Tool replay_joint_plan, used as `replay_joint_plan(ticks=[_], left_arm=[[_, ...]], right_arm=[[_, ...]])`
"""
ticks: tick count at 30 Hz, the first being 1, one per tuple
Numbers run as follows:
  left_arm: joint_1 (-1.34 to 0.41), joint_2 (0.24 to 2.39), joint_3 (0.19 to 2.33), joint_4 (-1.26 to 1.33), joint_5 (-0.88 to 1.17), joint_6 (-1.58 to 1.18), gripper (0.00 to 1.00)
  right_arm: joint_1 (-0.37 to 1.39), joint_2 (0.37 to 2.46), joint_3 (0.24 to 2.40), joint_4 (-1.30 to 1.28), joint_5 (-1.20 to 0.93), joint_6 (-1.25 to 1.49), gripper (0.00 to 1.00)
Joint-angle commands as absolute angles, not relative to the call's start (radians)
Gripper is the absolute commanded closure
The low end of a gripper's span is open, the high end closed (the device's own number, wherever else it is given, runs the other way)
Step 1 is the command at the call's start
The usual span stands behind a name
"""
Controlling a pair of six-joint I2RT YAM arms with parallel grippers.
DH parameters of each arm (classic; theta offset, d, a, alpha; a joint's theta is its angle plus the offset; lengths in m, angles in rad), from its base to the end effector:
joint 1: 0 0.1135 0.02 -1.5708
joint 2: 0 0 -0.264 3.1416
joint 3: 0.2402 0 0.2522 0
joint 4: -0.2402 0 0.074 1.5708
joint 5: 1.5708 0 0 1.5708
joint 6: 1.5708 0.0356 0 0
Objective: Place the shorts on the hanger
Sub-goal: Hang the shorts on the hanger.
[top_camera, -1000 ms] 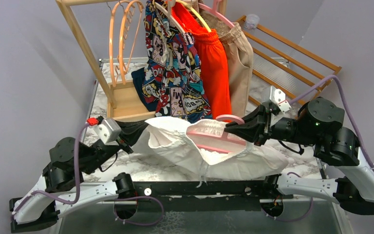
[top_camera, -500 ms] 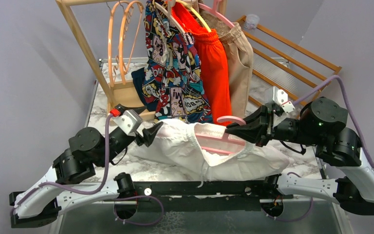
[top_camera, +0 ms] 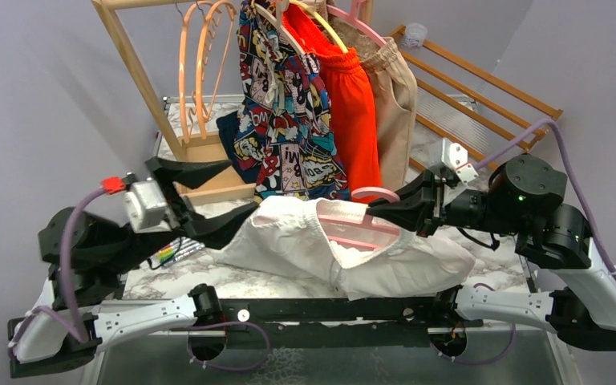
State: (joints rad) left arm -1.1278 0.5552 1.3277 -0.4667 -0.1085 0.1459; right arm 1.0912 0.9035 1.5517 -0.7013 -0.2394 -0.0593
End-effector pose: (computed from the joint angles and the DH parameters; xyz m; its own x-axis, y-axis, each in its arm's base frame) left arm 0.0179 -0.0286 0.4995 0.2518 -0.1936 -0.9482 0.8261 0.5534 0.1064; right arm 0.0498 0.1140 0.5108 0.0331 -0.0611 -0.9976 -0.9709 0.2350 -0.0466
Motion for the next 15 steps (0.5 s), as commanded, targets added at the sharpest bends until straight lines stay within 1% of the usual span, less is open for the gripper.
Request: replay_joint_plan(ticks=[1,3,6,15], left_arm=[[-1.129,0.721,1.338,-0.454,0.157,0.117,0.18],[-1.130,0.768,1.324,-0.458,0.191,0.121,0.18],[-1.130,0.803,1.297,-0.457,0.152,0.142,0.19],[-1.131,0.831,1.268,-0.429,0.111,0.138,0.21]], right_arm=[[1.093,0.912,1.567,-0.671,-0.281,-0.075,0.99],[1.093,0.906,1.546,-0.657,-0.270,-0.073,0.99],[1.092,0.898,1.528,-0.646,-0.262,-0.070,0.99],[1.093,0.883,1.504,-0.635,-0.239,-0.071,0.99]])
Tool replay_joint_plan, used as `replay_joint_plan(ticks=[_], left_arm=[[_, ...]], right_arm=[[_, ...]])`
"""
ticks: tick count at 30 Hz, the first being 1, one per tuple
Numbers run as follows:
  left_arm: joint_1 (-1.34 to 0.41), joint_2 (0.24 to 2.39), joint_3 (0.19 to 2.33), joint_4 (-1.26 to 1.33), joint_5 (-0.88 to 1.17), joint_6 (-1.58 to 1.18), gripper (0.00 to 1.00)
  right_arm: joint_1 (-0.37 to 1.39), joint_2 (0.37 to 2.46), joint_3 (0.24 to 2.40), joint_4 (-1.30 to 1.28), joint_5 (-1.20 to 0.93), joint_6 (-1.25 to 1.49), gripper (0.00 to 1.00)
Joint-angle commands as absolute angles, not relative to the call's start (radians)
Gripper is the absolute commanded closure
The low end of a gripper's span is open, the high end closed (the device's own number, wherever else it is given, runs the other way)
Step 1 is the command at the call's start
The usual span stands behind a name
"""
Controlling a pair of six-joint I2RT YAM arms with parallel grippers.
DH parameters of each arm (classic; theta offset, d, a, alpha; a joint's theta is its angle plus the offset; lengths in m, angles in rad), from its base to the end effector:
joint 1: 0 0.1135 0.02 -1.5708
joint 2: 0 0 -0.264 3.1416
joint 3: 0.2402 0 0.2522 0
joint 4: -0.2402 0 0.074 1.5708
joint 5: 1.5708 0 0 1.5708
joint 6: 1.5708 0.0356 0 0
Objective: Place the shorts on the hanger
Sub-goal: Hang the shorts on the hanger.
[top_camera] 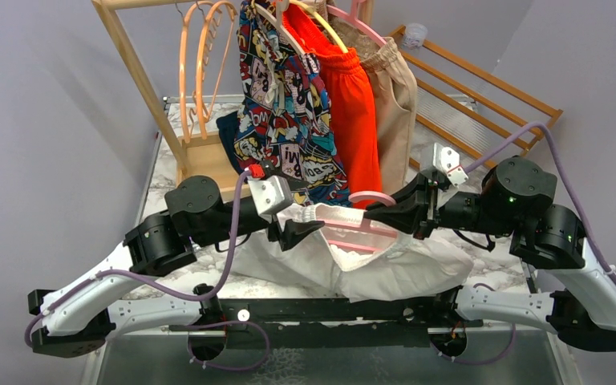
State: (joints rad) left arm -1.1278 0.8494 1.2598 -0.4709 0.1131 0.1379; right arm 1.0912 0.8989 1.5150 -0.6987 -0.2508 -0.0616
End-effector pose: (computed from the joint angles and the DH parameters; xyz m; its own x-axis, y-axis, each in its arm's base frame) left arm 0.0630 -0.1422 0.4579 0.1044 0.0987 -0.9896 0.9406 0.3135 0.1305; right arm 0.0517 0.1186 0.5017 0.0219 -0.0871 -0.9960 -0.9740 0.2226 -0.0409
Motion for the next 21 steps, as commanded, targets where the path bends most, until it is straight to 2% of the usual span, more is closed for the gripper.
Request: replay_joint_plan(ticks=[1,4,9,13,16,18,21], left_arm=[[-1.130,0.833,1.266,-0.429,0.098,0.138,0.22],[-1.130,0.839,1.260,-0.431,0.077,0.138,0.26],[-1.130,0.839,1.241,-0.435,0.077,0.125,0.40],[-1.130,0.847,1.232,-0.445,0.069,0.116,0.41],[-1.130,0.855,1.229,-0.458,0.056,0.111,0.33],[-1.130,0.859,1.228,-0.466,0.049,0.110,0.31],[-1.130,0.863,1.228,-0.478,0.049,0.112,0.38]], right_arm=[[1.092,0.883,1.502,-0.633,-0.239,-0.070,0.99],[1.092,0.882,1.495,-0.627,-0.236,-0.073,0.99],[1.092,0.879,1.493,-0.617,-0.219,-0.077,0.99],[1.093,0.878,1.491,-0.610,-0.212,-0.078,0.99],[1.093,0.881,1.493,-0.607,-0.211,-0.080,0.99],[1.094,0.885,1.494,-0.606,-0.211,-0.080,0.99],[1.094,0.886,1.494,-0.604,-0.212,-0.081,0.99]])
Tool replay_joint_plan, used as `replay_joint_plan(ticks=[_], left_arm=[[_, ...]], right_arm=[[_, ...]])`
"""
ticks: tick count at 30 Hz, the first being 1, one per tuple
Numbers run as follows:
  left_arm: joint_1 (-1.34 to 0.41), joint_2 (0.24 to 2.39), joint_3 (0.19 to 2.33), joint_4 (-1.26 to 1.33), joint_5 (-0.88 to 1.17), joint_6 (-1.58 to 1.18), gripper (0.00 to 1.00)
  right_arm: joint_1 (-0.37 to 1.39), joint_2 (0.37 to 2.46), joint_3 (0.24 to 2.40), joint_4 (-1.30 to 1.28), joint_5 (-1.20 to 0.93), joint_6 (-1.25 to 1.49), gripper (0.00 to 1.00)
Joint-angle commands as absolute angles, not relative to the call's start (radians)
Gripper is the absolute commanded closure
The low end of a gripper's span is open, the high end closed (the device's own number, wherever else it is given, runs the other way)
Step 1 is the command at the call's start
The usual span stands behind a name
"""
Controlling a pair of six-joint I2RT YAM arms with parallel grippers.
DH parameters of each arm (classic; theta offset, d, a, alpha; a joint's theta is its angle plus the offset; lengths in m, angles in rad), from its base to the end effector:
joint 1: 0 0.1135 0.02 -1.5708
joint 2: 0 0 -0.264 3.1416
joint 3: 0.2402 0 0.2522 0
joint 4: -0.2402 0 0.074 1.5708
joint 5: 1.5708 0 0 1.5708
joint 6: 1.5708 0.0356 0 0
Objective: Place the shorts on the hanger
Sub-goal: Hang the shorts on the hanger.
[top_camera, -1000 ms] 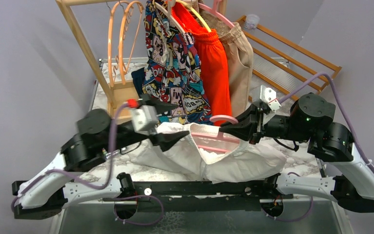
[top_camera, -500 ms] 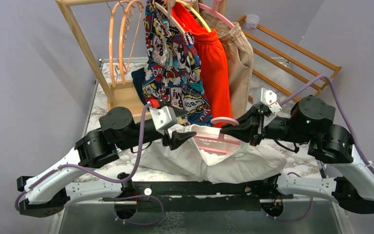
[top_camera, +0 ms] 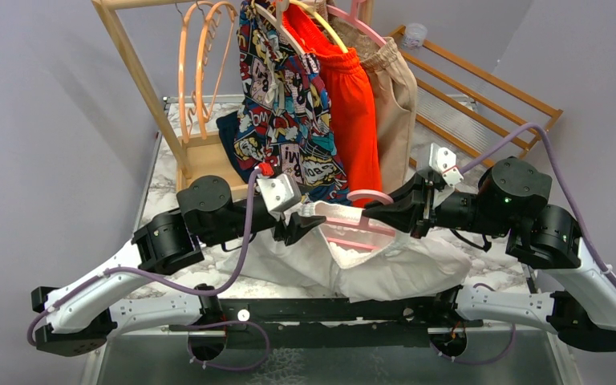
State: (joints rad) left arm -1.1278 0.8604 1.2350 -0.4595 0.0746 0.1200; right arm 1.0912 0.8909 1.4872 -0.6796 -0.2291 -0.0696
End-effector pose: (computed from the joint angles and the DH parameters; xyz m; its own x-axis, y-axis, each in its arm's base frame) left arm 0.0675 -0.1484 0.4498 0.0756 0.1192 -0.9900 0.9304 0.3486 0.1130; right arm 0.0534 0.1202 0.4970 0.0290 -0.0909 -0.9954 -0.9687 0.2429 -0.0504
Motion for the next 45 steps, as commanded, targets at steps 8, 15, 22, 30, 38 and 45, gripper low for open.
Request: replay_joint_plan(ticks=[8,15,22,30,38,45], left_arm=[[-1.129,0.845,1.235,-0.482,0.057,0.117,0.93],[-1.131,0.802,1.262,-0.468,0.079,0.085,1.00],[-1.131,0.754,1.257,-0.434,0.127,0.032,1.00],[-1.130,0.773,1.234,-0.382,0.202,-0.021,1.00],[-1.129,0.765,1.191,-0.377,0.267,-0.048,0.55],[-1.130,0.618,1.213,-0.293,0.180,-0.019,0.04]], right_arm=[[1.094,0.890,1.496,-0.592,-0.191,-0.087,0.99],[1.094,0.887,1.495,-0.573,-0.089,-0.103,0.99],[1.093,0.885,1.492,-0.550,-0.008,-0.116,0.99],[1.093,0.903,1.467,-0.507,0.014,-0.116,0.99],[1.093,0.837,1.434,-0.409,0.000,-0.111,0.99],[1.092,0.785,1.438,-0.406,-0.053,-0.104,0.99]])
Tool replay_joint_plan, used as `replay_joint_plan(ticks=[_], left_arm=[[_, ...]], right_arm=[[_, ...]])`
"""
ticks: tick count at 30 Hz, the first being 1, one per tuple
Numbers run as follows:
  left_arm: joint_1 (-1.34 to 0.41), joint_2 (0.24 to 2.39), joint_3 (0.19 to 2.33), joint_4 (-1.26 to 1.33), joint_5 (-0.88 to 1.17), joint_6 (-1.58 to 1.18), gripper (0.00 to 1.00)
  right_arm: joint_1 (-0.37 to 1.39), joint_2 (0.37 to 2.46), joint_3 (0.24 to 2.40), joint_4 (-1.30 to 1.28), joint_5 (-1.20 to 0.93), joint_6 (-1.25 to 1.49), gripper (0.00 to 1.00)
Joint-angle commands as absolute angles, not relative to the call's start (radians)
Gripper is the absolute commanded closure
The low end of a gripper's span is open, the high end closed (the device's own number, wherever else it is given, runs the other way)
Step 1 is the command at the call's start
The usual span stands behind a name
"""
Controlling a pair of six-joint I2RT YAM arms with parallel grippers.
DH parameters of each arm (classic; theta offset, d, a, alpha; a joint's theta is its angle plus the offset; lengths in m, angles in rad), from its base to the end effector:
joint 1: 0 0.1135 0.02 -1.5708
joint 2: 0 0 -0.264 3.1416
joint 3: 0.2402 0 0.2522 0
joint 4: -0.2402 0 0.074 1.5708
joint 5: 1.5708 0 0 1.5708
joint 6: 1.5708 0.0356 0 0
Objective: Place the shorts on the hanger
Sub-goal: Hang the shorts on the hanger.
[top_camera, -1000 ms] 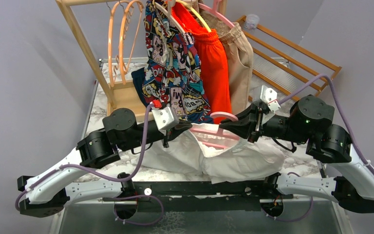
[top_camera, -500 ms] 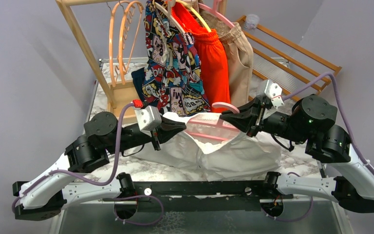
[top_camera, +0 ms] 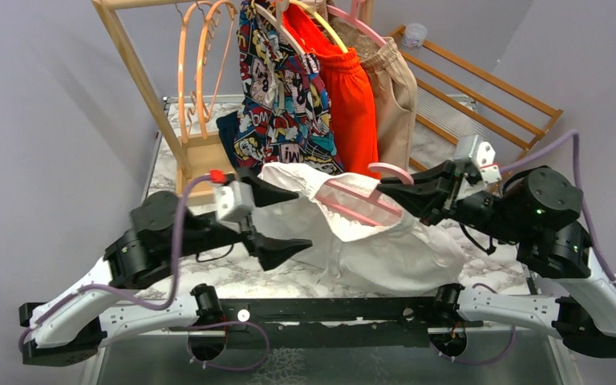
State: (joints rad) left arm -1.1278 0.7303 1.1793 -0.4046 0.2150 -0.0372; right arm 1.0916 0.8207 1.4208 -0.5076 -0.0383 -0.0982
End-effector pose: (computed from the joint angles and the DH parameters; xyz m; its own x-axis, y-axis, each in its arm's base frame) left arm 0.0474 -0.1177 0.4548 -0.0172 -0.0485 -0.9987 0.9741 0.2246 -0.0277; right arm 0.0529 0.1048 0.5046 0.1310 0.0397 -0.9906 -0.8958 0.4329 -0.1011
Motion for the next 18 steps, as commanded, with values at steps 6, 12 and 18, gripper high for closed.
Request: replay_joint_plan(ticks=[6,12,18], left_arm=[[-1.130,0.630,1.361,-0.365,0.086,0.079,0.03],[-1.130,0.732,1.443,-0.448,0.109,0.123,0.04],[-1.131,0.870,1.485,-0.526,0.285,0.140,0.06]], right_arm=[[1.092,0.802,1.492,-0.499,-0.146,-0.104,0.99],[1.092,0.836,1.538,-0.592,-0.216,-0.097,0.99],[1.093,0.854,1.537,-0.640,-0.243,-0.093,0.99]])
